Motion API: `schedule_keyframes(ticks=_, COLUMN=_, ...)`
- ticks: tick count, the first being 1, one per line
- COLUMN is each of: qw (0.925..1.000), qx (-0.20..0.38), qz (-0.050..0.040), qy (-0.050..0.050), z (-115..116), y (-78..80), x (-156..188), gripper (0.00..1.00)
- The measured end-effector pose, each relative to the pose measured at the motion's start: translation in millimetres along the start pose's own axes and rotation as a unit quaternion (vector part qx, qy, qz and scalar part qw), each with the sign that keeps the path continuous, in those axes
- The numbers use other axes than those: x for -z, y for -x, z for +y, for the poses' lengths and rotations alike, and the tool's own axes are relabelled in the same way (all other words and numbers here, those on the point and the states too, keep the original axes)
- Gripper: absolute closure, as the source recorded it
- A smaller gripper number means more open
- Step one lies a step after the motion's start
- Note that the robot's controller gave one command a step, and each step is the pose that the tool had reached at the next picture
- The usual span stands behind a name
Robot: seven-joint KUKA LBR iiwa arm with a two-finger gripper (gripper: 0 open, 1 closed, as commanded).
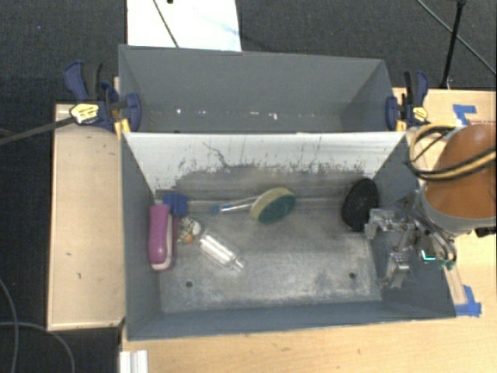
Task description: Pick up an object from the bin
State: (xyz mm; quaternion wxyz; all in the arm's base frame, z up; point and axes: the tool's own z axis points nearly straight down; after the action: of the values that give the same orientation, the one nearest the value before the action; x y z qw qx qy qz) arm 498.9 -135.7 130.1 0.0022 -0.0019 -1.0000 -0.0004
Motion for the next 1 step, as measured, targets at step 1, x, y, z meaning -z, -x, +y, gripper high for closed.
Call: schedule_keyframes(ticks=1, qw=0.9985, qx=0.054, qz=-0.0066, qy=-0.001, z=-3.4, y=75.0, x=-9.4, gripper=0.0)
